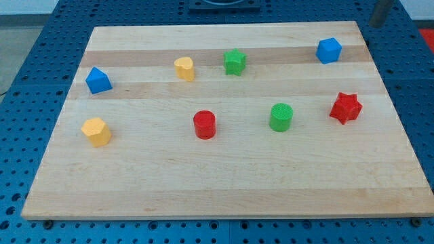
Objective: Move your arm towards the center left
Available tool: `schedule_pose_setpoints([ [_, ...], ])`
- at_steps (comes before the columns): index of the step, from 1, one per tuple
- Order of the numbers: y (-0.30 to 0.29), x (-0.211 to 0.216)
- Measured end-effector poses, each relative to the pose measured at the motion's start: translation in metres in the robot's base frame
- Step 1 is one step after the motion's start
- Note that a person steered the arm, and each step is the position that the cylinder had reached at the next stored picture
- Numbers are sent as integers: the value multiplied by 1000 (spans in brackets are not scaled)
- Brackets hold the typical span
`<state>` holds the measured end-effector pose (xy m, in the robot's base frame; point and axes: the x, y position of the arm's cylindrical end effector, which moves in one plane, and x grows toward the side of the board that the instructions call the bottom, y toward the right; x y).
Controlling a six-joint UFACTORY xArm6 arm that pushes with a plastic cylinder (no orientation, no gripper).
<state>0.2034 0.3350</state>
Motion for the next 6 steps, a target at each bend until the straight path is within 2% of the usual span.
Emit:
schedule_pose_setpoints([
  [3,11,12],
  [5,-21,124],
  [6,-31,127],
])
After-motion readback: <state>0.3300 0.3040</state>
